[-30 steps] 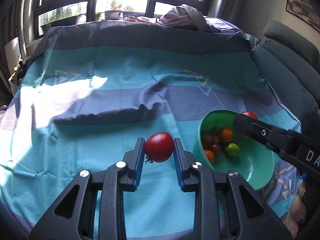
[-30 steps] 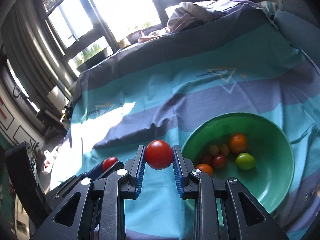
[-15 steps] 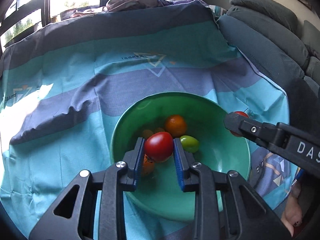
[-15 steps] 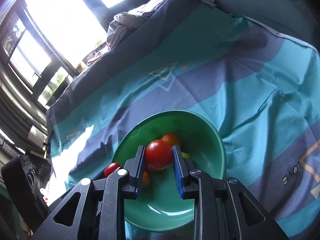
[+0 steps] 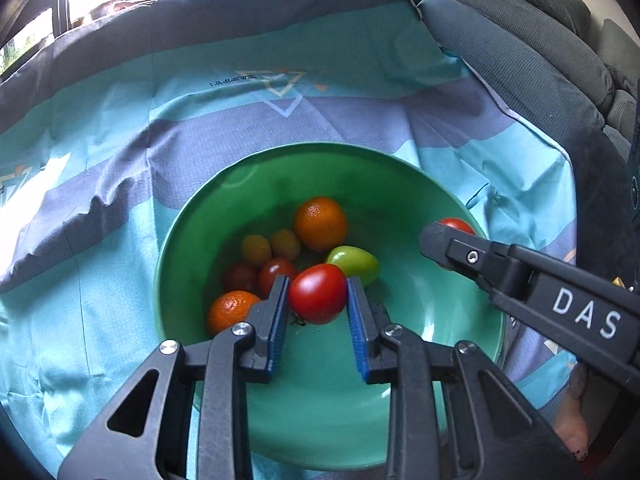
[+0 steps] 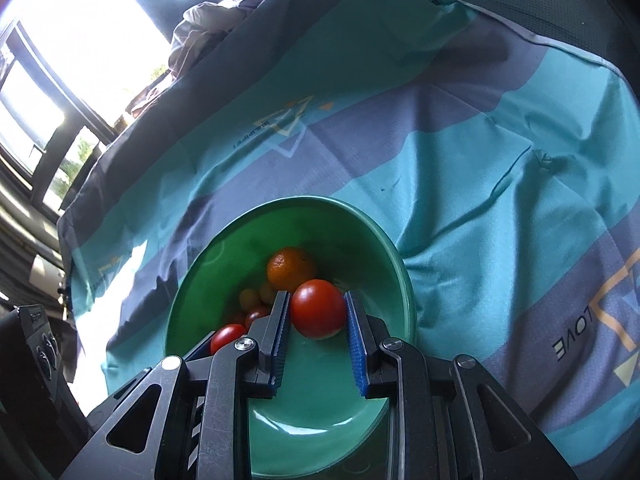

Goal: Organize fruits
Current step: 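Carry both red cherry tomatoes over the green bowl, then open the left gripper while the right gripper opens, dropping both tomatoes into the bowl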

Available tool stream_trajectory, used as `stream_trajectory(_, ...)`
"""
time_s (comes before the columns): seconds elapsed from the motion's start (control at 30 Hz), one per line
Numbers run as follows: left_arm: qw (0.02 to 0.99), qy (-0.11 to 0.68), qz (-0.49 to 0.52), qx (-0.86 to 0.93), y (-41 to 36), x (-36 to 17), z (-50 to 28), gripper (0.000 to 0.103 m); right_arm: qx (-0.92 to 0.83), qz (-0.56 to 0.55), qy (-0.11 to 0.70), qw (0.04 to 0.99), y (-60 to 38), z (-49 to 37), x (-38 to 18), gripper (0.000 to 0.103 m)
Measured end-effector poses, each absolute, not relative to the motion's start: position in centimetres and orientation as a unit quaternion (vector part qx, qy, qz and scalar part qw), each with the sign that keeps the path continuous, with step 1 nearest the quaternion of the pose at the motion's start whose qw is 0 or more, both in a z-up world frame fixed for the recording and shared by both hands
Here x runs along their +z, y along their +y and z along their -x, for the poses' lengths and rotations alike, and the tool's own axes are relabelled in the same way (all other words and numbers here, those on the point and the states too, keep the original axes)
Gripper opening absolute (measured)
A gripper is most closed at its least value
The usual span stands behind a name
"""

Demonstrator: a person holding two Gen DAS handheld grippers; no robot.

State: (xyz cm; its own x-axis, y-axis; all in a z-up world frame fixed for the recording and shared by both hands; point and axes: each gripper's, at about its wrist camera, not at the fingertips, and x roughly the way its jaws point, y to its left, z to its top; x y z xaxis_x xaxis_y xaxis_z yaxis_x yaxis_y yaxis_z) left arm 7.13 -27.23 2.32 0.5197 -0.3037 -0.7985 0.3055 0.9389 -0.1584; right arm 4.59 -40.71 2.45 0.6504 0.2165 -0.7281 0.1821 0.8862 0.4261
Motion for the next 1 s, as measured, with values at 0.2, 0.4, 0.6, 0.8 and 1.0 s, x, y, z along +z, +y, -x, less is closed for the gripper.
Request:
stream_trajectory(0.2, 0.868, 0.465, 0.002, -0.173, -27.17, 1.97, -7.41, 0.028, 0.004, -0.226, 0.43, 0.874, -40.39, -5.05, 1.99, 0.028)
stream_trajectory(0.4, 0.868, 0.466, 0.005, -0.172, -26.92, 2.08, -7.59, 0.028, -0.005, -0.218, 0.433, 0.875, -40.32, -5.16, 1.96, 0.028)
stream_trajectory(0.6, 0.871, 0.463, 0.0, -0.167, -26.93, 2.08, -7.45, 0.028, 0.005, -0.217, 0.431, 0.876, -40.17, -5.17, 2.09, 0.028)
stream_trajectory(0.8, 0.874, 0.458, 0.001, -0.163, -26.87, 2.16, -7.65, 0.028, 0.009, -0.221, 0.429, 0.876, -40.1, -5.26, 2.21, 0.028)
stream_trajectory(1.0, 0.878, 0.452, -0.008, -0.16, -26.91, 2.14, -7.57, 0.028, 0.011, -0.224, 0.429, 0.875, -40.18, -5.29, 2.12, 0.028)
